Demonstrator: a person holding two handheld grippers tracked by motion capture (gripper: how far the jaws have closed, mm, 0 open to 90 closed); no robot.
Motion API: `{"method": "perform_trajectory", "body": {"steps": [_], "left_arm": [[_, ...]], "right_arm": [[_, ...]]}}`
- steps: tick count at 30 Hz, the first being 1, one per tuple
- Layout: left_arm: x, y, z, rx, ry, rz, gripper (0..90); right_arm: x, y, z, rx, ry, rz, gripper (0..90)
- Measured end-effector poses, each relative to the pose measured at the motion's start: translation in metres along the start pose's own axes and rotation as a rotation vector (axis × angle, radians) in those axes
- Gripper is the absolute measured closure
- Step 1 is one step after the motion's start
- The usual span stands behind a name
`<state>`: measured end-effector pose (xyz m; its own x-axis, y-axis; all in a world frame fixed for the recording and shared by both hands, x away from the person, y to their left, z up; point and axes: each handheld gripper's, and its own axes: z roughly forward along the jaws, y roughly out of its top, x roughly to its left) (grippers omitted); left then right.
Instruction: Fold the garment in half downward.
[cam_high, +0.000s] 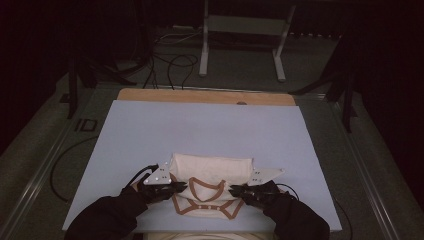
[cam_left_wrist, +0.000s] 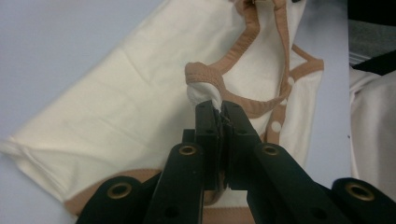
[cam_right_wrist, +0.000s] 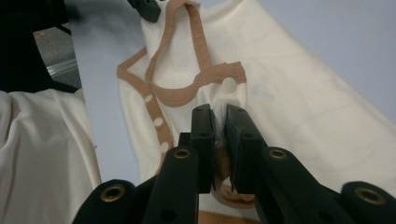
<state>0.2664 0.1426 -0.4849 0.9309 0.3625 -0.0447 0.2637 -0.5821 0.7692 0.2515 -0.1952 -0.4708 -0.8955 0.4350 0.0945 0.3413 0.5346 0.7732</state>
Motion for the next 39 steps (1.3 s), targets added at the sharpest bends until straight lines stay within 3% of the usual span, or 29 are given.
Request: {"method": "perform_trajectory", "body": {"steps": [7,10,18,21,23,25,26,28,32,37,39], "left_arm": [[-0.002,-0.010,0.007,0.038,-0.030,-0.013,86.4],[-0.004,-0.013,0.010,0.066,-0.029,-0.018,86.1],[-0.001,-0.019,0.015,0.082,-0.013,-0.039,83.9],[-0.002,-0.019,0.015,0.082,-0.009,-0.038,79.5],[-0.003,-0.018,0.014,0.073,-0.008,-0.035,75.9],[-0.002,-0.017,0.012,0.068,-0.003,-0.032,65.4],[0.001,-0.016,0.010,0.055,-0.008,-0.055,58.4],[0.002,-0.014,0.009,0.046,-0.010,-0.060,47.9],[0.004,-0.010,0.011,0.028,-0.002,-0.056,41.2],[0.012,-0.005,0.011,0.014,-0.019,-0.083,39.9],[0.019,-0.002,0.014,-0.008,-0.069,-0.119,44.8]], "right_arm": [[0.003,-0.011,0.007,0.023,0.021,0.031,82.5],[0.002,-0.017,0.010,0.032,0.026,0.045,82.3],[-0.003,-0.023,0.014,0.042,0.024,0.070,81.9],[-0.004,-0.024,0.015,0.051,0.033,0.080,81.1],[-0.005,-0.024,0.015,0.053,0.038,0.081,75.9],[-0.005,-0.023,0.015,0.052,0.043,0.081,71.5],[-0.005,-0.021,0.014,0.042,0.033,0.076,64.6],[-0.007,-0.017,0.011,0.021,0.031,0.073,59.7],[-0.015,-0.005,0.009,-0.013,0.009,0.073,55.5],[-0.025,0.003,0.020,-0.019,0.047,0.094,55.1],[-0.026,0.002,0.028,0.005,0.067,0.113,56.6]]}}
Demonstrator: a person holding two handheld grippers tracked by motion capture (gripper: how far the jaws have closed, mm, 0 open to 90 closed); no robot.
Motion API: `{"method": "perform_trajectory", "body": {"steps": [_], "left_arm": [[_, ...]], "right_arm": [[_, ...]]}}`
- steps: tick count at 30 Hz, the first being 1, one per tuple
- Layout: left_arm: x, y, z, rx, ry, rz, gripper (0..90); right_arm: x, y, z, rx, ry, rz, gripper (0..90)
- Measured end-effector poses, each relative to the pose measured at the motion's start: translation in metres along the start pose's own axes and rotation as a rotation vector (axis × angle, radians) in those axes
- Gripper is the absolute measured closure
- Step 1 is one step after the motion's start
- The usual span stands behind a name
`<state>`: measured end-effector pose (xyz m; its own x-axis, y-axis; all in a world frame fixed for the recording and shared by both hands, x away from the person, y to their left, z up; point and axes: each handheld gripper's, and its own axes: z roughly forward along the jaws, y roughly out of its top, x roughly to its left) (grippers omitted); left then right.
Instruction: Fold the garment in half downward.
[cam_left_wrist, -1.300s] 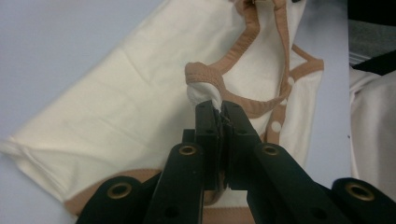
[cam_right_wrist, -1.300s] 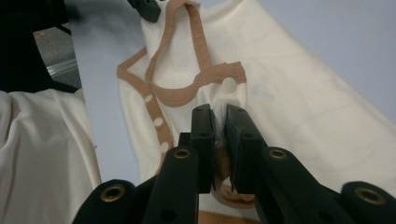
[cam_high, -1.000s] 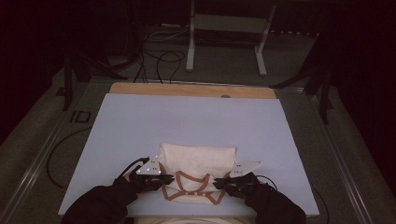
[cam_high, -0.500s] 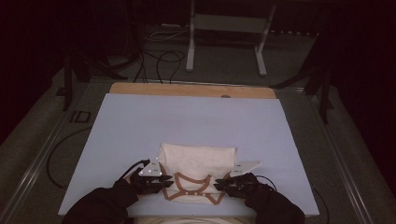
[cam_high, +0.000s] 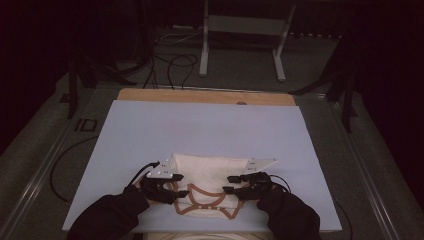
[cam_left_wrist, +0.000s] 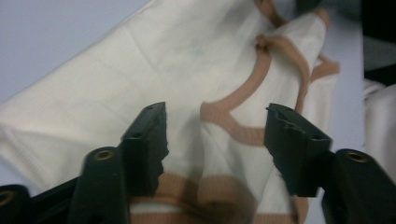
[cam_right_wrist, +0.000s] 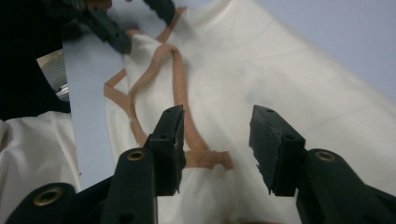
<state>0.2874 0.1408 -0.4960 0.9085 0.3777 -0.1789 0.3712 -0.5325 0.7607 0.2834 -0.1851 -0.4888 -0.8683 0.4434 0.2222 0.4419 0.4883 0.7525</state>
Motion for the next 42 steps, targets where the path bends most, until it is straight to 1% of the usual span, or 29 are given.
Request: {"method": "perform_trajectory", "body": {"steps": [1,2,3,4,6,7,8,9,11,13,15,16,18,19,21,23,24,26,28,31,32,33,34,35,36,37,38,39,42], "left_arm": [[0.002,0.001,0.002,-0.001,-0.011,-0.006,46.4],[0.005,0.001,0.004,0.009,-0.022,-0.011,49.1],[0.007,0.001,0.007,0.013,-0.028,-0.014,52.7],[0.009,0.001,0.011,0.021,-0.028,-0.018,54.4],[0.011,0.001,0.017,0.050,-0.014,-0.033,58.2],[0.011,0.000,0.020,0.059,-0.020,-0.037,60.8],[0.011,0.000,0.020,0.059,-0.020,-0.037,63.8],[0.009,-0.001,0.022,0.084,-0.015,-0.019,64.6],[0.009,-0.002,0.023,0.093,-0.020,-0.025,69.6],[0.009,-0.004,0.025,0.108,-0.025,-0.019,74.1],[0.009,-0.004,0.026,0.118,-0.027,-0.020,75.8],[0.011,-0.006,0.027,0.117,-0.036,-0.034,77.8],[0.011,-0.005,0.027,0.123,-0.033,-0.038,80.1],[0.011,-0.005,0.027,0.122,-0.036,-0.040,81.5],[0.010,-0.005,0.027,0.115,-0.039,-0.038,85.7],[0.009,-0.004,0.025,0.110,-0.040,-0.023,87.0],[0.008,-0.003,0.024,0.104,-0.043,-0.024,87.3],[0.006,-0.002,0.019,0.083,-0.048,-0.017,87.3],[0.004,0.000,0.013,0.060,-0.068,-0.004,87.3],[-0.002,0.001,0.005,0.027,-0.097,0.021,87.3],[-0.004,0.000,0.003,0.021,-0.103,0.037,87.3],[-0.006,0.000,0.001,0.017,-0.109,0.050,87.2],[-0.010,-0.001,-0.002,0.007,-0.107,0.074,87.2],[-0.010,-0.001,-0.002,0.007,-0.107,0.074,87.2],[-0.016,-0.002,-0.005,0.006,-0.112,0.110,87.1],[-0.019,-0.002,-0.005,0.012,-0.110,0.121,87.1],[-0.021,-0.003,-0.006,0.017,-0.115,0.126,87.0],[-0.023,-0.004,-0.006,0.021,-0.117,0.136,87.0],[-0.027,-0.007,-0.007,0.033,-0.138,0.143,86.2]], "right_arm": [[0.000,-0.001,0.004,0.014,0.001,-0.004,56.6],[0.000,-0.003,0.007,0.027,0.004,-0.004,56.9],[0.000,-0.005,0.009,0.040,0.009,0.005,58.5],[-0.001,-0.006,0.011,0.049,0.006,0.007,58.9],[-0.005,-0.009,0.013,0.064,-0.007,0.014,60.1],[-0.006,-0.010,0.014,0.078,-0.016,0.014,61.0],[-0.007,-0.011,0.015,0.089,-0.024,0.020,61.9],[-0.008,-0.013,0.016,0.096,-0.023,0.024,62.7],[-0.008,-0.014,0.017,0.114,-0.019,0.023,64.5],[-0.007,-0.015,0.019,0.140,-0.012,0.017,66.6],[-0.006,-0.016,0.021,0.139,-0.004,0.009,69.0],[-0.005,-0.015,0.021,0.145,-0.006,0.010,71.0],[-0.005,-0.016,0.022,0.149,0.001,0.008,75.6],[-0.004,-0.016,0.022,0.145,-0.005,0.011,77.7],[-0.004,-0.014,0.021,0.142,-0.004,0.002,79.8],[-0.001,-0.013,0.019,0.132,-0.015,-0.012,80.3],[0.000,-0.012,0.017,0.127,-0.013,-0.022,80.3],[0.002,-0.009,0.013,0.106,-0.017,-0.024,80.3],[0.005,-0.005,0.007,0.077,-0.020,-0.021,80.4],[0.011,-0.001,0.000,0.055,-0.014,-0.041,80.3],[0.015,-0.001,-0.001,0.050,-0.012,-0.042,80.3],[0.018,-0.001,-0.003,0.045,-0.008,-0.055,80.3],[0.022,-0.001,-0.004,0.039,-0.004,-0.061,80.3],[0.022,-0.001,-0.004,0.039,-0.004,-0.061,80.3],[0.030,-0.001,-0.007,0.034,-0.001,-0.074,80.3],[0.033,-0.002,-0.008,0.034,-0.005,-0.083,80.3],[0.036,-0.002,-0.009,0.029,-0.010,-0.090,80.2],[0.039,-0.002,-0.011,0.027,0.003,-0.087,80.2],[0.044,-0.005,-0.010,0.027,0.016,-0.087,80.1]]}}
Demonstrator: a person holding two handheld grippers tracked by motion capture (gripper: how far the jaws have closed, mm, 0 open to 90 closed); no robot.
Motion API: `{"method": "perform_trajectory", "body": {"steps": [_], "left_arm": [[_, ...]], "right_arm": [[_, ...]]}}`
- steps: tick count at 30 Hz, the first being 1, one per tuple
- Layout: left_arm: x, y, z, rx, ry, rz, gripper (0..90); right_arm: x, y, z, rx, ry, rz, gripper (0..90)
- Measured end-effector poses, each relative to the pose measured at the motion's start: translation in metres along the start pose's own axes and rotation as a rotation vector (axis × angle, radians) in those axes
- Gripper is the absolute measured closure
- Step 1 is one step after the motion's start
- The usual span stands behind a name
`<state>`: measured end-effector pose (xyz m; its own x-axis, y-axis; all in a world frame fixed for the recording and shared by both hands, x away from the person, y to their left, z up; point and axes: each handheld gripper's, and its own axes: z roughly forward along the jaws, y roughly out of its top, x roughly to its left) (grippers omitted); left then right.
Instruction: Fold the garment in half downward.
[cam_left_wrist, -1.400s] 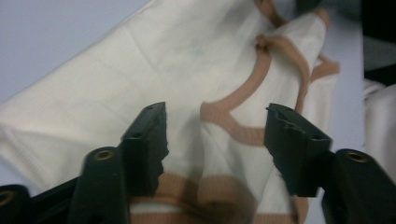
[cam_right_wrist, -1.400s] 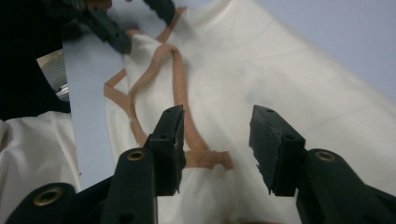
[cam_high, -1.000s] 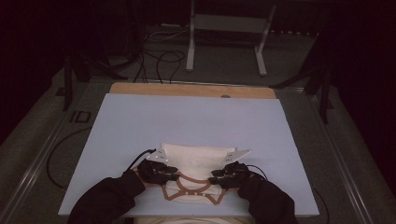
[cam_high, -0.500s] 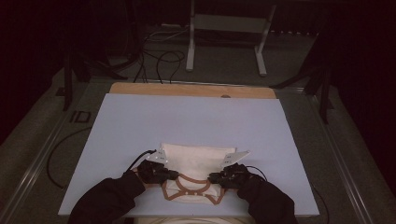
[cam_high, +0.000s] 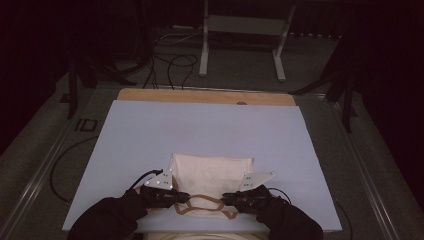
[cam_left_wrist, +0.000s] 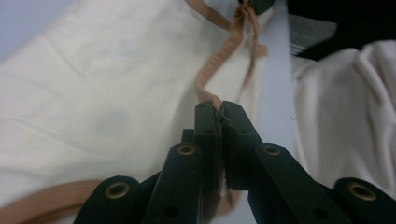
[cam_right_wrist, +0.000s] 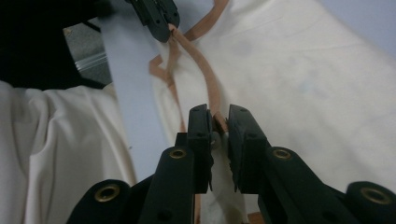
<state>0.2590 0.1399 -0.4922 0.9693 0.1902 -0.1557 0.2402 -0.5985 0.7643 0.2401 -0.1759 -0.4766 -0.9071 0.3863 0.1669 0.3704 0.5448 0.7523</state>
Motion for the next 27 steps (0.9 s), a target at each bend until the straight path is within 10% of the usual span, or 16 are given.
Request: {"method": "perform_trajectory", "body": {"steps": [5,14,23,27], "left_arm": [[-0.005,-0.005,0.000,0.033,-0.032,0.007,80.3],[-0.013,-0.003,-0.004,0.045,-0.089,0.032,53.8],[-0.009,-0.001,-0.006,0.020,-0.011,0.009,15.1],[-0.004,0.001,-0.008,0.004,0.013,-0.001,13.6]], "right_arm": [[0.006,-0.006,0.001,-0.001,0.044,0.010,81.0],[0.010,-0.006,-0.002,-0.017,0.052,-0.016,54.7],[0.000,-0.005,-0.010,-0.085,0.000,0.036,26.7],[-0.006,-0.005,-0.014,-0.131,0.012,0.064,17.3]]}}
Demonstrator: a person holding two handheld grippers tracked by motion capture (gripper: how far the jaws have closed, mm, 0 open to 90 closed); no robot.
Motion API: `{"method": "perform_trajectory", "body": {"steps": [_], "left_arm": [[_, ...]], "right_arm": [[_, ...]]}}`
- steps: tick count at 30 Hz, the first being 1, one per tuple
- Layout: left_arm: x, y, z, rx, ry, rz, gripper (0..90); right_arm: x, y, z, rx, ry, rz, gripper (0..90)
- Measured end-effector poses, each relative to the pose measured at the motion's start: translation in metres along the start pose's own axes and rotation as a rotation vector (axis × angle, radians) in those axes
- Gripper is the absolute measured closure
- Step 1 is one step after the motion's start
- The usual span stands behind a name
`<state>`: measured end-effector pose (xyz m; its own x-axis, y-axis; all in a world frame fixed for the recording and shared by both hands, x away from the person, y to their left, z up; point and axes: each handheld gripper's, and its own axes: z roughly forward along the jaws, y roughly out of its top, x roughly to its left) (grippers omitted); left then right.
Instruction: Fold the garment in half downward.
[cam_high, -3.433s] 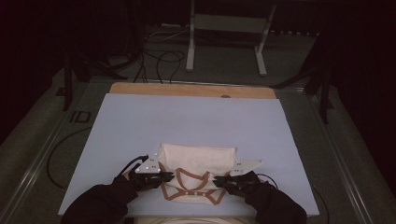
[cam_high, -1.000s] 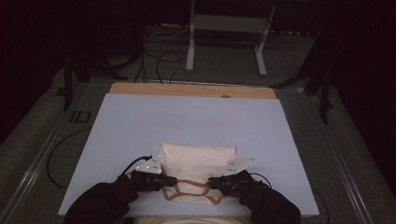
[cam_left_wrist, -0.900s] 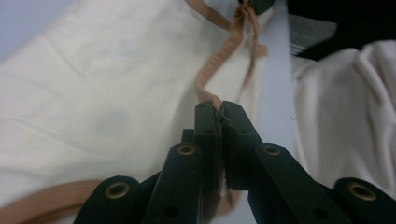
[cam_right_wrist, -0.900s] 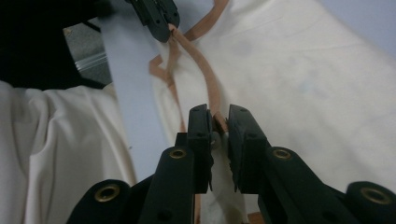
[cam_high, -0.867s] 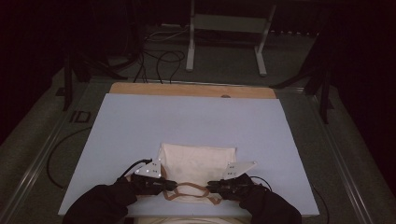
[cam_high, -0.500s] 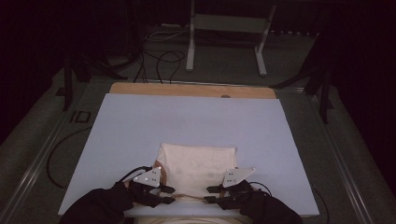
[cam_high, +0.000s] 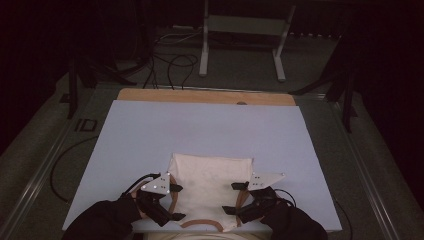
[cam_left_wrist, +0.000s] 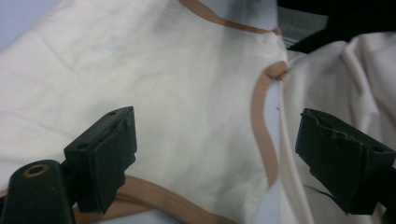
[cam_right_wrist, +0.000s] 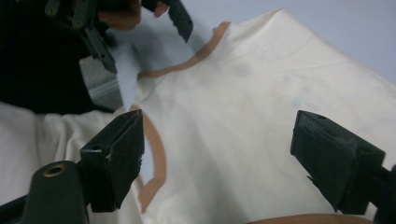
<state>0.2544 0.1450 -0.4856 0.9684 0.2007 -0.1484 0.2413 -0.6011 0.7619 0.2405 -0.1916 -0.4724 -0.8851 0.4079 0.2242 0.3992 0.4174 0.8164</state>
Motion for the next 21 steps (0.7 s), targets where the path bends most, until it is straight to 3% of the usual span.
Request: {"method": "perform_trajectory", "body": {"steps": [2,5,13,21], "left_arm": [[0.002,0.001,-0.001,-0.007,0.020,-0.008,13.1],[0.005,0.002,0.000,0.005,0.029,-0.013,1.2],[0.018,0.010,-0.005,-0.003,0.078,-0.015,0.3],[0.037,0.018,-0.011,-0.052,0.127,-0.028,0.3]], "right_arm": [[-0.001,0.000,-0.001,-0.003,-0.009,0.002,13.8],[-0.005,0.000,-0.001,-0.013,-0.019,-0.018,13.6],[-0.022,0.004,-0.005,-0.023,-0.073,-0.041,12.9],[-0.045,0.015,-0.008,-0.026,-0.136,-0.046,12.8]]}}
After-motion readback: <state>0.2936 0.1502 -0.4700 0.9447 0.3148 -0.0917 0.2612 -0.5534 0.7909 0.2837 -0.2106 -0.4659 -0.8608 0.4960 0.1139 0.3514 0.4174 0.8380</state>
